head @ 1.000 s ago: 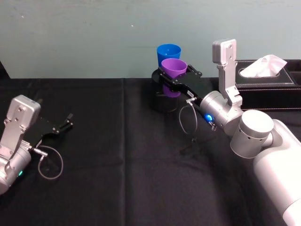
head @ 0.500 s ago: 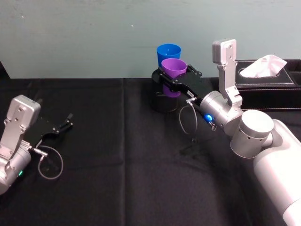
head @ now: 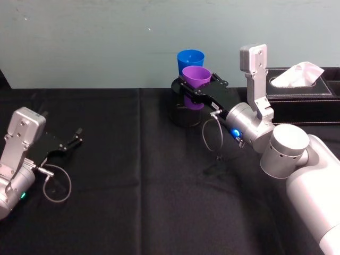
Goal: Pick up one cup with a gripper and tap it against the other cup.
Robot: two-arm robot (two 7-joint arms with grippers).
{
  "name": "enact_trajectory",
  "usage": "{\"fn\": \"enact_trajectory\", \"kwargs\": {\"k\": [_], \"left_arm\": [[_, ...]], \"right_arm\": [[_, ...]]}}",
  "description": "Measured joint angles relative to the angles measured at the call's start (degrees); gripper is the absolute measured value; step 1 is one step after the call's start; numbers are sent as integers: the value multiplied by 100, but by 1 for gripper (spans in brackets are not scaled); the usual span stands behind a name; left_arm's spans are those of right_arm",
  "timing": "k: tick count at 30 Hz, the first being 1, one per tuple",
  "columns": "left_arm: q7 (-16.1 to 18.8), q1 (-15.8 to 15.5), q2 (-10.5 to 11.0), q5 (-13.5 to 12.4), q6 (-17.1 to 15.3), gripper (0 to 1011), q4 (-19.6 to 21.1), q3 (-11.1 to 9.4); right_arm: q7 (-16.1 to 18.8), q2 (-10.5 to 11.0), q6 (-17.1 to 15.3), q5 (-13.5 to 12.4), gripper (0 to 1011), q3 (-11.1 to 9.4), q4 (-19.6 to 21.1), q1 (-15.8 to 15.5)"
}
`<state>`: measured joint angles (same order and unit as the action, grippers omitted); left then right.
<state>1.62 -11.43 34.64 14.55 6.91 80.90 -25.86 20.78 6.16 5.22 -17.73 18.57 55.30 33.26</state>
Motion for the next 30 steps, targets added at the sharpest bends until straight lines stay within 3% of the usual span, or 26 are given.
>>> {"fn": "enact_trajectory", "kwargs": {"k": [30], "left_arm": [[0,0,0,0,0,1000,0,0]], "right_arm": [[0,0,0,0,743,0,0,0]]}}
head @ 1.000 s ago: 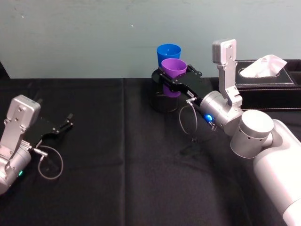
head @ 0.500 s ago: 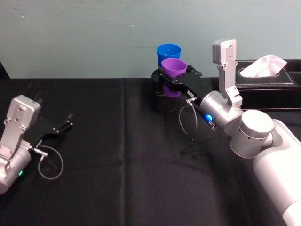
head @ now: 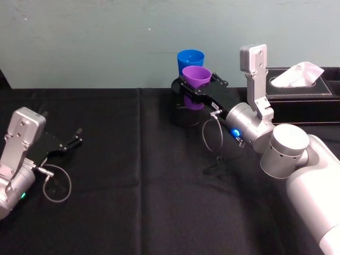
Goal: Pick up one cup with a gripper and tap it against the other cup.
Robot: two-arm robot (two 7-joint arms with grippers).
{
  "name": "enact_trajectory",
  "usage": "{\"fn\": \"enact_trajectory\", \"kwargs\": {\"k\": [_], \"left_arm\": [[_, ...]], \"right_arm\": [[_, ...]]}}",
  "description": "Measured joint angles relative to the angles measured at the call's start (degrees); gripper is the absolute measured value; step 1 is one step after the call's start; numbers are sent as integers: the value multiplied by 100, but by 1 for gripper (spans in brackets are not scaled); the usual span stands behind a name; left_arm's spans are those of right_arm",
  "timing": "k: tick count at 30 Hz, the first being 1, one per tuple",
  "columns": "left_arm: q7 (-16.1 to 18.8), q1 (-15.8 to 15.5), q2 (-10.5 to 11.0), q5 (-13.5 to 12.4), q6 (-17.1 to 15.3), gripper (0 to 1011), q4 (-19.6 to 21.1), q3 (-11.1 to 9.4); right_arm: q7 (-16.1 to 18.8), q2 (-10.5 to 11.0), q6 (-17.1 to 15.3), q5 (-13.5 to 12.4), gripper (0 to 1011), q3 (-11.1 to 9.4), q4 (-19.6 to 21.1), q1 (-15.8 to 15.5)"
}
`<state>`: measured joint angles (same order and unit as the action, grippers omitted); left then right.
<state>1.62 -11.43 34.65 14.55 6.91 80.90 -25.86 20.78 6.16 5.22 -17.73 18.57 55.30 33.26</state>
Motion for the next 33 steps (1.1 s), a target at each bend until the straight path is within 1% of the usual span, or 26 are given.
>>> {"fn": "enact_trajectory", "kwargs": {"k": [33], "left_arm": [[0,0,0,0,0,1000,0,0]], "right_arm": [[0,0,0,1,743,0,0,0]]}}
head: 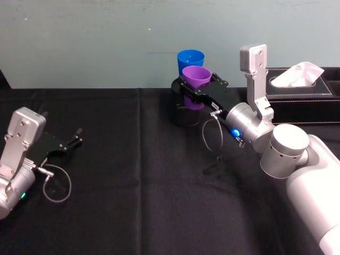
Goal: Pick up one cup with a gripper and tap it against the other cup.
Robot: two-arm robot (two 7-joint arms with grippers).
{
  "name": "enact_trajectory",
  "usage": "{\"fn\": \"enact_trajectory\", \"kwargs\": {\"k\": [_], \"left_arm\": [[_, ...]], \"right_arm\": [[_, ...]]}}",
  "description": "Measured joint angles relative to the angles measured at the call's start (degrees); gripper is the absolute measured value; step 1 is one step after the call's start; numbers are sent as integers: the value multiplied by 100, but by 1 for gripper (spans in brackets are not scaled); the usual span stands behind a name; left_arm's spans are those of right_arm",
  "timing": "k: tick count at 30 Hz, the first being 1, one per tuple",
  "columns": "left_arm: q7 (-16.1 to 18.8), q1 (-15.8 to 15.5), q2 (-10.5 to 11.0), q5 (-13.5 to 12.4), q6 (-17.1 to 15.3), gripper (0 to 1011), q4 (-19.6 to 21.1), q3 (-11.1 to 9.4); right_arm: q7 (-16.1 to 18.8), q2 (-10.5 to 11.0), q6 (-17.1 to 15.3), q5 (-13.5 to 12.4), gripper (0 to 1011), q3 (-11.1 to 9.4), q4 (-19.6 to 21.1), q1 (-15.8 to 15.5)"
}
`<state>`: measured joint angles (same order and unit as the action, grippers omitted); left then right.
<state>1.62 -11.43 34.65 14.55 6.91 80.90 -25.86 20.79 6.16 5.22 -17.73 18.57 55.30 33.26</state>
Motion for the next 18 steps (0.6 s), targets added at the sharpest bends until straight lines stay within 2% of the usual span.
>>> {"fn": "enact_trajectory", "kwargs": {"k": [18], "left_arm": [[0,0,0,0,0,1000,0,0]], "right_arm": [[0,0,0,0,743,0,0,0]]}}
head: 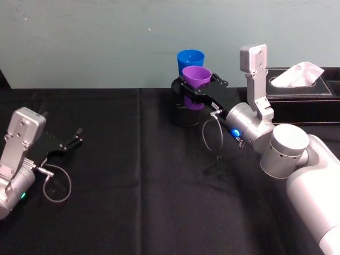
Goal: Pick up one cup with a gripper and tap it against the other cup.
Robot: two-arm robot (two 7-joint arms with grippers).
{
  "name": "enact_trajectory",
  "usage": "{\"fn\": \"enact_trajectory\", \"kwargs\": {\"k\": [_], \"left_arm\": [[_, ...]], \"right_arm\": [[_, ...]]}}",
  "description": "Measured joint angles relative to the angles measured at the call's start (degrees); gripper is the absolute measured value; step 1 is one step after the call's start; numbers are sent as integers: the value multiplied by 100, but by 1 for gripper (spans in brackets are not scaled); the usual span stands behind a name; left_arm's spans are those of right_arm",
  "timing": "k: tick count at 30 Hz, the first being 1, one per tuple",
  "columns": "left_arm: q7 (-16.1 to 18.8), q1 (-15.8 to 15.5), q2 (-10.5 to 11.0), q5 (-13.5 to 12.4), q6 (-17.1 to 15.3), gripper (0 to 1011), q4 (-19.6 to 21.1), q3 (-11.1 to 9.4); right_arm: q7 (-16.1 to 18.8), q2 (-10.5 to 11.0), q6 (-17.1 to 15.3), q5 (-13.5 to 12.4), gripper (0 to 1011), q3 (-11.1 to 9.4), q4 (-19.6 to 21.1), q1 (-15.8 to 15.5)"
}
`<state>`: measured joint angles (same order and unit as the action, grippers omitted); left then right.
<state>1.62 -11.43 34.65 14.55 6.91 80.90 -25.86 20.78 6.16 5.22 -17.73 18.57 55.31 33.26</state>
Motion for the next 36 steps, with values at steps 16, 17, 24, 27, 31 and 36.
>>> {"fn": "enact_trajectory", "kwargs": {"k": [16,17,24,27,31,36], "left_arm": [[0,0,0,0,0,1000,0,0],[0,0,0,0,0,1000,0,0],[0,0,0,0,0,1000,0,0],[0,0,0,0,0,1000,0,0],[0,0,0,0,0,1000,0,0],[0,0,0,0,0,1000,0,0]], "right_arm": [[0,0,0,0,743,0,0,0],[0,0,0,0,743,0,0,0],[0,0,0,0,743,0,0,0],[0,0,0,0,743,0,0,0],[0,0,0,0,743,0,0,0],[0,0,0,0,743,0,0,0]]}}
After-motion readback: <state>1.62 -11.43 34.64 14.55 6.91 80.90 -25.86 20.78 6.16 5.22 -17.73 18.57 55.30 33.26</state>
